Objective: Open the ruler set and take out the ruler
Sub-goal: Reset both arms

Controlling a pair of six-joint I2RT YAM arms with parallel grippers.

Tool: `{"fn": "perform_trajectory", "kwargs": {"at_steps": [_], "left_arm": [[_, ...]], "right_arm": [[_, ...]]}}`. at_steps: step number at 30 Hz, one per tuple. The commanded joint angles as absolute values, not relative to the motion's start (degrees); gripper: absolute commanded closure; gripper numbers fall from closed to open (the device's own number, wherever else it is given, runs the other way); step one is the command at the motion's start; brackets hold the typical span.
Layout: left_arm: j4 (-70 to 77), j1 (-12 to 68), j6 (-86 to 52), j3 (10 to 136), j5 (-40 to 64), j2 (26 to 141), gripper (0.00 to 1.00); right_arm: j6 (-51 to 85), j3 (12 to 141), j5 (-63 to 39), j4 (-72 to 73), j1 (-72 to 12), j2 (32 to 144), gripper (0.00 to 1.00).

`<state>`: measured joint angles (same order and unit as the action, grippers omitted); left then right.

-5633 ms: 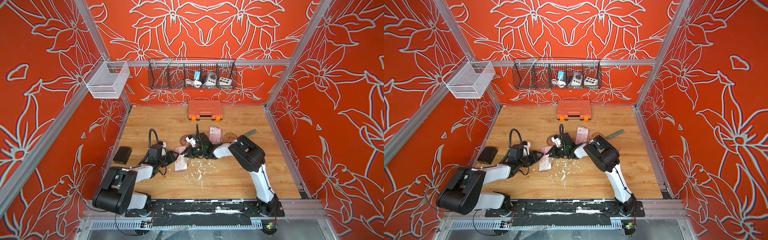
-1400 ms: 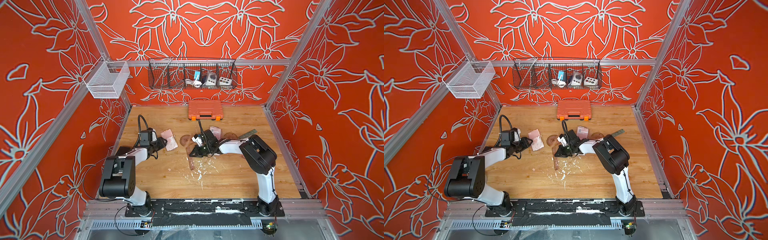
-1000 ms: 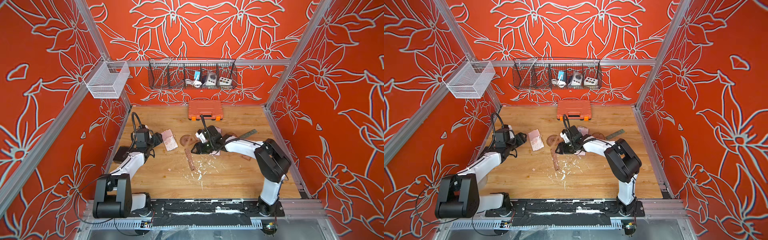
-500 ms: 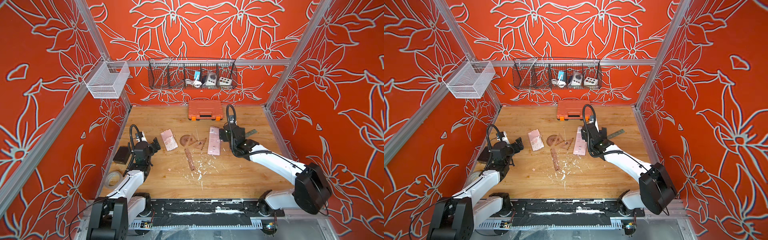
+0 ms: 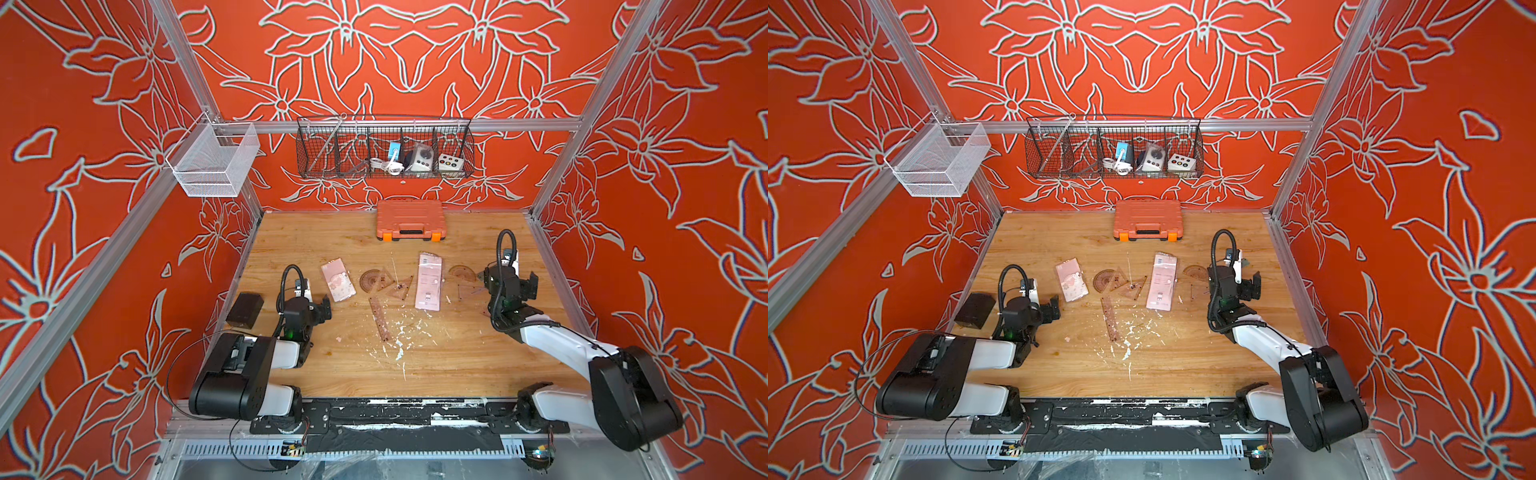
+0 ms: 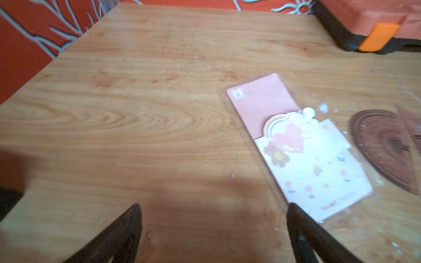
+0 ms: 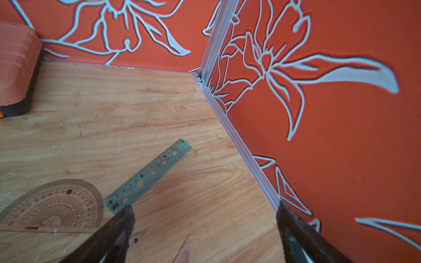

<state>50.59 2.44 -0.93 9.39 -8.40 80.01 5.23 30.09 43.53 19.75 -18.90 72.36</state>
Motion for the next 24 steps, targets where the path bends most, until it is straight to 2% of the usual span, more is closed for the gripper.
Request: {"fn": "perform_trajectory", "kwargs": {"at_steps": [1,2,4,5,9,13,18,21,24], "left_arm": [[58.66,3.00,1.93,9.55,-8.92,79.60,0.03],[54.68,3.00,1.19,11.27,-10.22,79.16,0.02],[47.30,2.79,-0.17,16.57,-13.51,81.29,0.00],[45.75,0.65,-1.34,17.26,-9.93,80.95,0.00],[45.30,-0.49,-2.95,16.97,-10.46,80.26,0.00],[45.94,-0.47,-2.90,16.88,-10.62,80.54,0.00],[45.64,-0.50,-2.90,16.96,-10.54,80.40,0.00],[45.77,-0.46,-2.90,16.96,-10.54,80.49,0.00],[45.78,-0.48,-2.90,16.96,-10.55,80.50,0.00]], "right_arm": [[5.84,29.96,41.18,18.38,-17.55,70.60,0.02],[5.70,28.05,40.44,21.27,-16.74,69.88,0.02],[8.61,27.88,39.80,17.84,-15.10,68.51,0.02],[9.17,27.23,38.10,18.03,-13.98,68.43,0.02],[10.85,23.16,37.65,25.56,-11.74,71.82,0.02],[-2.86,20.59,13.60,31.13,-11.53,70.42,0.02],[-2.34,19.15,16.26,33.18,-10.37,69.72,0.02],[-2.33,11.66,15.28,50.94,-7.29,70.77,0.02],[-3.90,15.21,3.81,50.87,-4.66,78.79,0.02]]}}
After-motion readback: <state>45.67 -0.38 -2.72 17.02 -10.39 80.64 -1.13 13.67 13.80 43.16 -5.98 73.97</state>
